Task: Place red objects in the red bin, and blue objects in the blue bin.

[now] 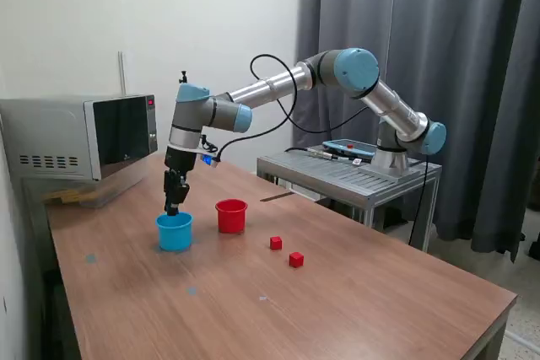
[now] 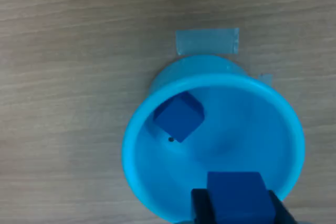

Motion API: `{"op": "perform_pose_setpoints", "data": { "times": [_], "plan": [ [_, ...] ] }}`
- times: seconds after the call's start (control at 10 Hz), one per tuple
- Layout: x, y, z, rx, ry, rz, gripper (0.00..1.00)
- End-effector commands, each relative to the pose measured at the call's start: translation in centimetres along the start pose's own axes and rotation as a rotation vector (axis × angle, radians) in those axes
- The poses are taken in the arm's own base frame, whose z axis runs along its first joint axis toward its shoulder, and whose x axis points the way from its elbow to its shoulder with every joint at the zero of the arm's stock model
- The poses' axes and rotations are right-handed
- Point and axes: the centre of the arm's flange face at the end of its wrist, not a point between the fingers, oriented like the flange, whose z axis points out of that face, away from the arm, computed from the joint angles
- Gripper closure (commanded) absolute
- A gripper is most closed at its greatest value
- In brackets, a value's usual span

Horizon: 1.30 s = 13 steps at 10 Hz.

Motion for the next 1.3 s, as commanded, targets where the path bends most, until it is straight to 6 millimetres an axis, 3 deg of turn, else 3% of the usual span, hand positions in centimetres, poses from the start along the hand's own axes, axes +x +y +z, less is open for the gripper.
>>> {"op": "perform_pose_setpoints", "data": {
  "times": [0.0,0.8,0.9,1.2],
  "plan": [
    [0.03,-0.29,0.27,0.008,0.001,-0.001,1.00],
    [0.08,-0.86,0.95,0.027,0.003,0.000,1.00],
    [0.06,-0.82,0.88,0.025,0.001,0.009,0.00],
    [0.18,-0.80,0.75,0.024,0.000,0.012,0.00]
  ]
}}
